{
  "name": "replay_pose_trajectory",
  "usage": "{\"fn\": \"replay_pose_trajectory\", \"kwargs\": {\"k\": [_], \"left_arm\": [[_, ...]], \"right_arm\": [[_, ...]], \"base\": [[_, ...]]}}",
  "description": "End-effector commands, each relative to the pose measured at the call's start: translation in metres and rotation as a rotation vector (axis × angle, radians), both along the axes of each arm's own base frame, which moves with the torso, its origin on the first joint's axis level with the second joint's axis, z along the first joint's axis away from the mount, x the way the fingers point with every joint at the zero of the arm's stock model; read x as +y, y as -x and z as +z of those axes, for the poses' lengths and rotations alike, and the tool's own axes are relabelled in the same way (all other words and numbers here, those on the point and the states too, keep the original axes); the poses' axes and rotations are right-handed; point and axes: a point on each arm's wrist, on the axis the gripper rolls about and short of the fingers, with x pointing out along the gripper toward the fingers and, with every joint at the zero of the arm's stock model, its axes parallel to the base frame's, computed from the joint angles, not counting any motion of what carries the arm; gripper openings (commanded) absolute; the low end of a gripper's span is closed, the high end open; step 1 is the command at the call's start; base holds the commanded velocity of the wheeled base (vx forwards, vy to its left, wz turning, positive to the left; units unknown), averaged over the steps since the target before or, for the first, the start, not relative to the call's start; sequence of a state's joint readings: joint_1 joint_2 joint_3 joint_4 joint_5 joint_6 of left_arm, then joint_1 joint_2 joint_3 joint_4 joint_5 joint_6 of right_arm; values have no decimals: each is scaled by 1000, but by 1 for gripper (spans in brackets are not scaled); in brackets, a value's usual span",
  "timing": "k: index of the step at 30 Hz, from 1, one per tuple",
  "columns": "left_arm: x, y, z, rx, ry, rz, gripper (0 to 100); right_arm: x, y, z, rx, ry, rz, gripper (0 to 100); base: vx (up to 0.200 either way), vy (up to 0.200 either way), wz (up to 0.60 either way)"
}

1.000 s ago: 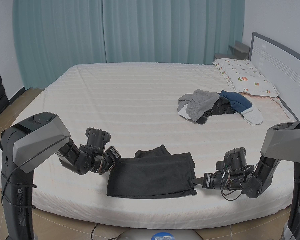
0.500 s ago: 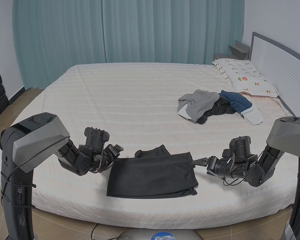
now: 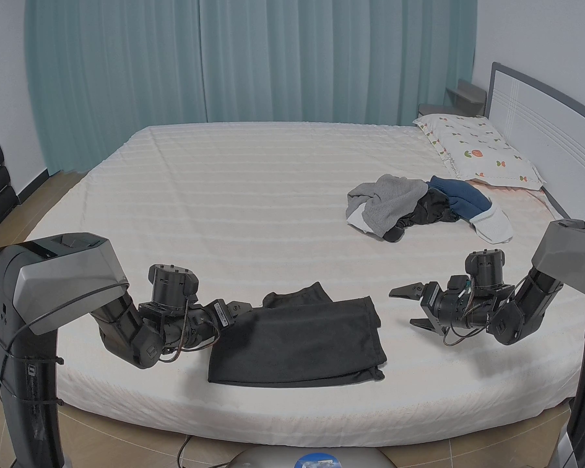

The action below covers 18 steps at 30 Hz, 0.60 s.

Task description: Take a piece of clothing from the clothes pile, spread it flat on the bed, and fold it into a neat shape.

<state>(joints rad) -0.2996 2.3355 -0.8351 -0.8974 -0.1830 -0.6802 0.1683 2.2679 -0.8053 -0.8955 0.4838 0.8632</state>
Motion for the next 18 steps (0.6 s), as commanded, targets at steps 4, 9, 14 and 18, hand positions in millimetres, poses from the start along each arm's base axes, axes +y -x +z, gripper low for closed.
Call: {"fn": "replay_pose_trajectory", "kwargs": {"k": [4,9,14,18], "left_arm": [[3,7,-14,39,6,-40,100],[2,7,-14,39,6,-40,100],[2,7,-14,39,6,-40,0],[3,7,-12,38,4,-32,0]], "right_arm": [[-5,-4,-7,17,-8,-8,100],[-4,-3,-8,20,-8,-5,100],[-4,-3,-9,23,-7,-3,100],[-4,-2,-10,29,-6,-3,100]], "base": [[0,0,0],[0,0,0],[0,0,0],[0,0,0]]}}
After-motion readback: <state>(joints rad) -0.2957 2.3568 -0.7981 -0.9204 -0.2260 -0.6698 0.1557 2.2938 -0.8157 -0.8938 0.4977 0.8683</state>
